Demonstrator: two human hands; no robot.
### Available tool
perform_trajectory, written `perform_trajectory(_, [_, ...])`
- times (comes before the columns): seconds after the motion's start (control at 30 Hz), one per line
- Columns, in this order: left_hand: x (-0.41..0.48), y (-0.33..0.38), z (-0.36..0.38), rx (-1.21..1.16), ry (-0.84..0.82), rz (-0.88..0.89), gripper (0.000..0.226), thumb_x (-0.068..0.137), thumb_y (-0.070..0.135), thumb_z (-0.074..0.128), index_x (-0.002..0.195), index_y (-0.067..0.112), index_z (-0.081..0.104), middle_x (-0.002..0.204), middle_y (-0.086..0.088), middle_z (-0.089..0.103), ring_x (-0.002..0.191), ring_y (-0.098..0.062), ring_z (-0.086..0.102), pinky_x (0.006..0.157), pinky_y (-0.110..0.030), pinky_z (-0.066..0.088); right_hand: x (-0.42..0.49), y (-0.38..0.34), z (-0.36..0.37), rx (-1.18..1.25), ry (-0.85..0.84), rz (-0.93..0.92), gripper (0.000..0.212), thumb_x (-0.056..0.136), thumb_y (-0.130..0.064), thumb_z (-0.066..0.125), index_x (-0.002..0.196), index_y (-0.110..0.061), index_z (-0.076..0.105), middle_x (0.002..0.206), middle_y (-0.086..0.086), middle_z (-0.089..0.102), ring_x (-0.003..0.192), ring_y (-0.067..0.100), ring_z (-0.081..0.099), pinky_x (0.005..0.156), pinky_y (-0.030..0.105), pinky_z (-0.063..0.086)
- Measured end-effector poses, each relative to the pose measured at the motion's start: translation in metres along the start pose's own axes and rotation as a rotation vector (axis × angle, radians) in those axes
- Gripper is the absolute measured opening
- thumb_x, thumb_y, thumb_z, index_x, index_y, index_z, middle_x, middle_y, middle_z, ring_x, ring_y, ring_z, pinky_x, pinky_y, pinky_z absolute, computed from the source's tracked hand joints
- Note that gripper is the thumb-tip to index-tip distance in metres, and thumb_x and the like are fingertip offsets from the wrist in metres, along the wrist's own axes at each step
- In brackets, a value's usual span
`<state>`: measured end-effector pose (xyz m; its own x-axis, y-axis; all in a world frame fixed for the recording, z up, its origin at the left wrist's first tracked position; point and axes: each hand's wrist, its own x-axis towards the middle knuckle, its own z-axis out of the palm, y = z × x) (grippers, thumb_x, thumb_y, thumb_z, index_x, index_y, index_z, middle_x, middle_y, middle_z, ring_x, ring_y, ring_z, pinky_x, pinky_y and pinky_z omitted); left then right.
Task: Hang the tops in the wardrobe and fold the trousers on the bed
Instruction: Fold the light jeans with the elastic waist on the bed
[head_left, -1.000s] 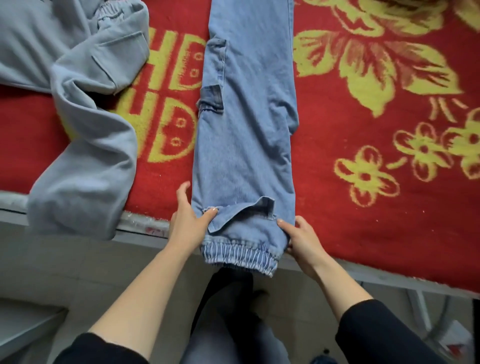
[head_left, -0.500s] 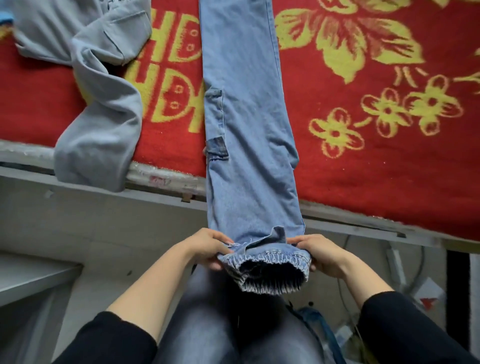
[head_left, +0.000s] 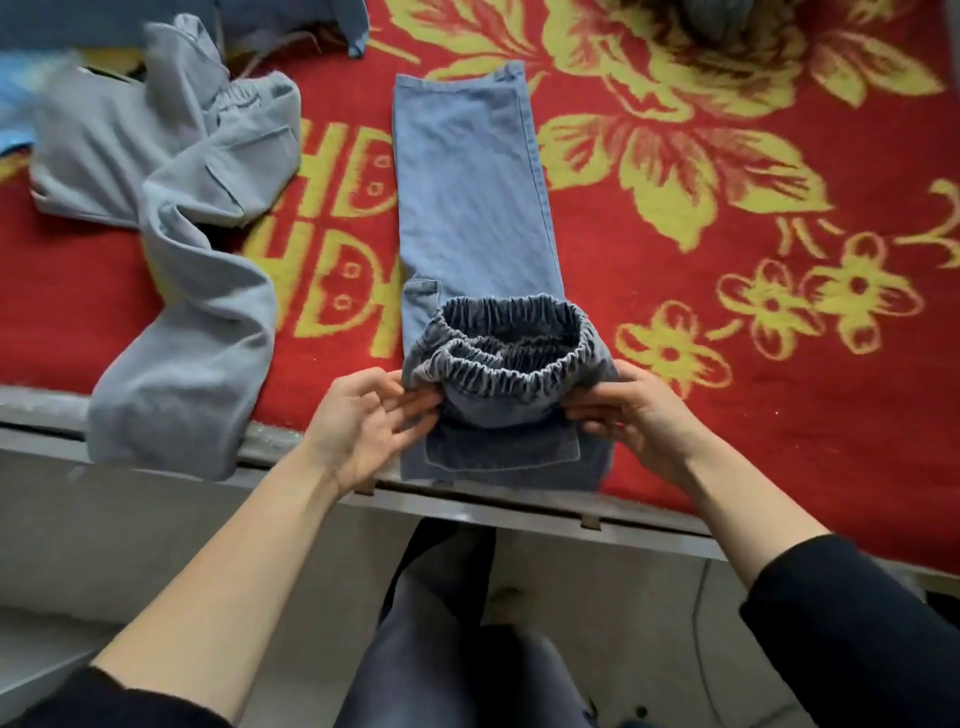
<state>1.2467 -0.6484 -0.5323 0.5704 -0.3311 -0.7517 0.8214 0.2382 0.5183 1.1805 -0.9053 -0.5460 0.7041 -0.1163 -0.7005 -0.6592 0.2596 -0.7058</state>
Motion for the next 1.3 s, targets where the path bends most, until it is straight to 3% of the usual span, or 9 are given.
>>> perform_trajectory(0.1, [0.042, 0.028, 0.015, 0.342, 0.183, 0.233, 0.025, 0.083, -0.012, 0.055, 0.092, 0.011, 0.06, 0.084, -0.005, 0.064, 0.078, -0.012, 0.062, 0.069, -0.02, 0.055, 0.043, -0.041, 0.014, -0.059, 0.04, -0.08, 0.022, 0.079, 0.0, 0.066, 0.095, -0.013, 0.057, 0.081, 0.011, 0.073, 0.064, 0.016, 0.065, 0.057, 0.021, 0.045])
perform_trajectory(0.37, [0.158, 0.138, 0.026, 0.439, 0.344, 0.427, 0.014, 0.088, 0.008, 0.065, 0.079, 0.016, 0.059, 0.066, -0.002, 0.06, 0.046, -0.004, 0.06, 0.044, -0.016, 0.048, 0.168, -0.139, 0.038, -0.113, 0.098, -0.179, 0.017, 0.082, -0.009, 0.07, 0.091, -0.011, 0.057, 0.071, 0.01, 0.071, 0.055, 0.016, 0.06, 0.053, 0.022, 0.045])
perform_trajectory(0.57, [0.235, 0.194, 0.031, 0.491, 0.335, 0.468, 0.017, 0.088, 0.012, 0.066, 0.076, 0.02, 0.056, 0.066, -0.003, 0.06, 0.05, -0.008, 0.061, 0.042, -0.017, 0.046, 0.256, -0.18, 0.044, -0.275, 0.168, -0.208, 0.014, 0.083, -0.017, 0.073, 0.09, -0.015, 0.061, 0.059, -0.005, 0.064, 0.053, 0.009, 0.047, 0.052, 0.02, 0.037])
perform_trajectory(0.8, [0.307, 0.251, 0.048, 0.564, 0.349, 0.569, 0.015, 0.089, 0.015, 0.065, 0.079, 0.022, 0.058, 0.08, -0.002, 0.064, 0.06, -0.01, 0.065, 0.047, -0.02, 0.049, 0.328, -0.218, 0.049, -0.33, 0.299, -0.343, 0.014, 0.082, -0.023, 0.074, 0.089, -0.017, 0.062, 0.077, -0.002, 0.066, 0.061, 0.003, 0.06, 0.056, 0.021, 0.046])
perform_trajectory(0.9, [0.335, 0.271, 0.052, 0.592, 0.354, 0.62, 0.016, 0.09, 0.015, 0.064, 0.076, 0.022, 0.058, 0.075, -0.001, 0.066, 0.066, -0.015, 0.067, 0.051, -0.023, 0.051, 0.359, -0.234, 0.052, -0.396, 0.366, -0.367, 0.02, 0.077, -0.031, 0.075, 0.083, -0.02, 0.06, 0.08, -0.002, 0.066, 0.076, 0.016, 0.062, 0.072, 0.038, 0.05])
perform_trajectory(0.97, [0.352, 0.282, 0.052, 0.575, 0.337, 0.623, 0.013, 0.091, 0.013, 0.063, 0.081, 0.021, 0.059, 0.076, -0.003, 0.067, 0.072, -0.018, 0.066, 0.058, -0.026, 0.055, 0.375, -0.243, 0.056, -0.432, 0.418, -0.394, 0.019, 0.078, -0.032, 0.074, 0.083, -0.021, 0.059, 0.078, -0.005, 0.064, 0.079, 0.017, 0.062, 0.075, 0.037, 0.05])
perform_trajectory(1.03, [0.366, 0.287, 0.05, 0.559, 0.297, 0.605, 0.015, 0.09, 0.01, 0.062, 0.1, 0.021, 0.06, 0.084, -0.007, 0.068, 0.078, -0.017, 0.063, 0.073, -0.033, 0.056, 0.386, -0.247, 0.059, -0.434, 0.446, -0.406, 0.022, 0.081, -0.028, 0.072, 0.099, -0.019, 0.061, 0.08, -0.009, 0.061, 0.083, 0.015, 0.06, 0.076, 0.032, 0.048])
perform_trajectory(1.13, [0.373, 0.275, 0.046, 0.608, 0.22, 0.492, 0.061, 0.088, 0.007, 0.063, 0.141, 0.027, 0.037, 0.12, -0.008, 0.061, 0.109, -0.01, 0.058, 0.089, -0.029, 0.049, 0.395, -0.238, 0.059, -0.446, 0.374, -0.283, 0.062, 0.086, -0.021, 0.069, 0.142, -0.018, 0.041, 0.113, -0.001, 0.061, 0.101, 0.015, 0.057, 0.082, 0.027, 0.044])
perform_trajectory(1.3, [0.351, 0.218, 0.042, 1.273, 0.199, 0.613, 0.067, 0.089, 0.021, 0.06, 0.148, 0.026, 0.028, 0.151, -0.003, 0.037, 0.137, -0.017, 0.035, 0.111, -0.027, 0.026, 0.376, -0.192, 0.055, -0.786, 0.303, -0.336, 0.067, 0.085, -0.018, 0.066, 0.146, -0.019, 0.038, 0.136, 0.006, 0.055, 0.124, 0.017, 0.052, 0.097, 0.024, 0.037])
